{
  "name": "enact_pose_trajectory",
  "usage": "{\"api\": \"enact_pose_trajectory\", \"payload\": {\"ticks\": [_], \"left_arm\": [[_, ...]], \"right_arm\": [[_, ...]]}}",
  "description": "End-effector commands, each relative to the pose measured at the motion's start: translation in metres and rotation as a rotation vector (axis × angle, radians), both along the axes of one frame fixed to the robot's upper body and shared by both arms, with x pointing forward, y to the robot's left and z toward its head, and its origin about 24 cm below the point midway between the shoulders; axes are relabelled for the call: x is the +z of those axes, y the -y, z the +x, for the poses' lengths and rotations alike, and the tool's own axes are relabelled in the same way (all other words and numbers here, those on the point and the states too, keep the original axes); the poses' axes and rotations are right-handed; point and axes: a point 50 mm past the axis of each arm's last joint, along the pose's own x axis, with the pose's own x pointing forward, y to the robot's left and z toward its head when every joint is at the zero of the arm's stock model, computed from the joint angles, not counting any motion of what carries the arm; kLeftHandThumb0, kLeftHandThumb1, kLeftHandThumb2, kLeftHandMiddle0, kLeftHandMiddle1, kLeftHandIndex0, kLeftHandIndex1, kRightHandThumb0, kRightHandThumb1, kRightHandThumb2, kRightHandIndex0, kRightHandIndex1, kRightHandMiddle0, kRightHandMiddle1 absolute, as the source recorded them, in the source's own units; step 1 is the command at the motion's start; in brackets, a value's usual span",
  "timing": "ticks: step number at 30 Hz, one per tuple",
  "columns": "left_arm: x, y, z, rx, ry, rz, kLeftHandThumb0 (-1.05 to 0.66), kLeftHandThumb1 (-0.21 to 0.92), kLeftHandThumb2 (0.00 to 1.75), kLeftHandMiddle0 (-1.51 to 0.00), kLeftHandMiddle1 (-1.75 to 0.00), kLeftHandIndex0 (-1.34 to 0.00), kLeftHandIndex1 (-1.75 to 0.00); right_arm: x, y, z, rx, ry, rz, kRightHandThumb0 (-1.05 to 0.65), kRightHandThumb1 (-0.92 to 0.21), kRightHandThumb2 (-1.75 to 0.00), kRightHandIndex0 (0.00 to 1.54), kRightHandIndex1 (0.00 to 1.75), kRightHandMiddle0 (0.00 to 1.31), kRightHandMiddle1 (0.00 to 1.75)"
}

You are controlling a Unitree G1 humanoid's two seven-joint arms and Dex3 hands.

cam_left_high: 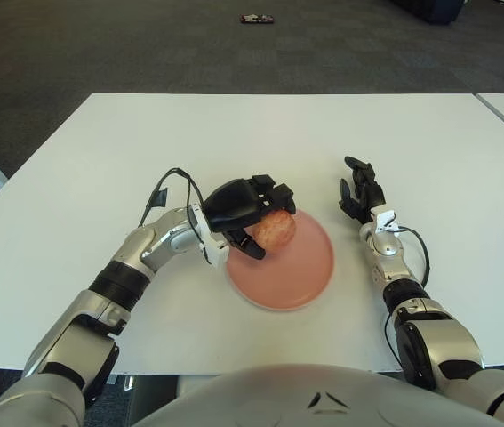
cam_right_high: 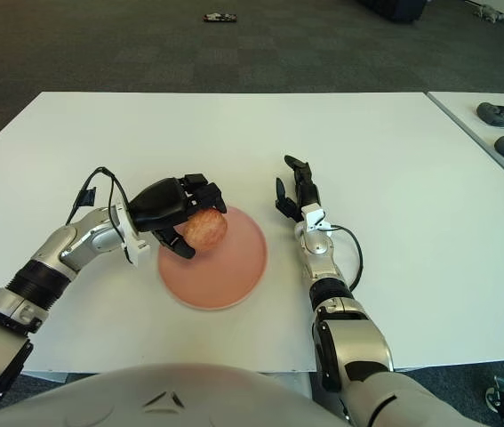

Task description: Put the apple into the plate.

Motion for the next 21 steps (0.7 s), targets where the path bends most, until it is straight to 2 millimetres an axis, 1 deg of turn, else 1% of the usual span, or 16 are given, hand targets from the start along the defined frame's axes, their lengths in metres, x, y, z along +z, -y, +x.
{"api": "enact_pose_trajectory", "payload": {"ticks": [1,9,21], "left_arm": [[0.0068,-0.0040,0.0048,0.020,0.033,-0.031,-0.71,0.92,0.78,-0.42,-1.31,-0.33,-1.52],[0.0070,-0.0061,0.0060,0.026,0.043,-0.062,-0.70,0.92,0.72,-0.45,-1.37,-0.37,-1.56],[0.0082,-0.0089,0.0068,0.029,0.034,-0.050,-0.70,0.92,0.73,-0.43,-1.34,-0.34,-1.55]], "right_arm": [[-0.0231,-0.0009,-0.0145,-0.007,-0.119,0.002,-0.70,-0.92,-0.77,0.26,0.01,0.00,0.67],[-0.0219,-0.0023,-0.0149,-0.004,-0.113,0.002,-0.70,-0.92,-0.78,0.27,0.01,0.00,0.67],[-0.0218,-0.0034,-0.0150,-0.006,-0.119,0.010,-0.70,-0.92,-0.77,0.26,0.00,0.00,0.67]]}}
